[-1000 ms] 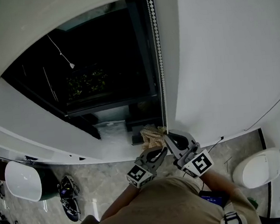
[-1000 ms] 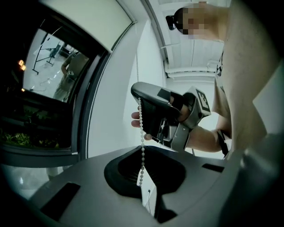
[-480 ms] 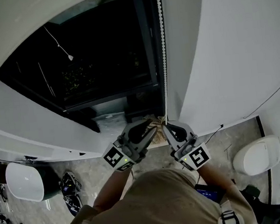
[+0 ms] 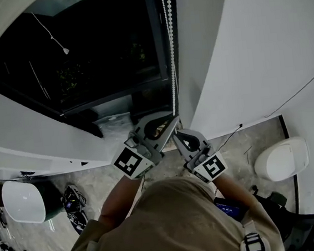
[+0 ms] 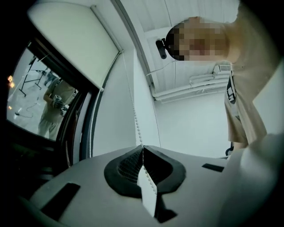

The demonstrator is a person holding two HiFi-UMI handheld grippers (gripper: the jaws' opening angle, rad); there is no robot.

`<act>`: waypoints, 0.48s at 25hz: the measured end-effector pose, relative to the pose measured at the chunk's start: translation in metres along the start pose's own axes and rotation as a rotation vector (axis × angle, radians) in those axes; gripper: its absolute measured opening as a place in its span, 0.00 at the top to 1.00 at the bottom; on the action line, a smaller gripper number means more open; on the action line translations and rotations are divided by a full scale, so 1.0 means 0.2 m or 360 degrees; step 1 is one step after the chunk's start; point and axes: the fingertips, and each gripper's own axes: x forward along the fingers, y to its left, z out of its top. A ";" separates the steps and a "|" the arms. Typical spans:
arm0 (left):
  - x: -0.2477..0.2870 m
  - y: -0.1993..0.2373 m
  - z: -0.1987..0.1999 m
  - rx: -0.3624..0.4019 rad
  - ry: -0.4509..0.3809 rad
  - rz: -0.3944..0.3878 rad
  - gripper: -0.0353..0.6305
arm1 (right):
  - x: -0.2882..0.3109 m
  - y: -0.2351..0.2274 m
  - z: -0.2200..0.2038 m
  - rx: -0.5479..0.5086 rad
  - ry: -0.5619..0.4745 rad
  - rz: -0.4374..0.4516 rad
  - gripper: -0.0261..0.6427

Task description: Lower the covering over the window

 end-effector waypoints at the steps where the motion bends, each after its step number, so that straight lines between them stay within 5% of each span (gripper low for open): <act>1: -0.01 0.01 0.00 0.0002 -0.0018 0.0018 0.92 | 0.00 -0.01 0.00 -0.0009 -0.0001 -0.0003 0.94; 12: -0.04 0.03 -0.13 0.0054 -0.0057 0.0163 0.92 | -0.12 0.01 0.10 -0.0044 -0.0115 0.0088 0.89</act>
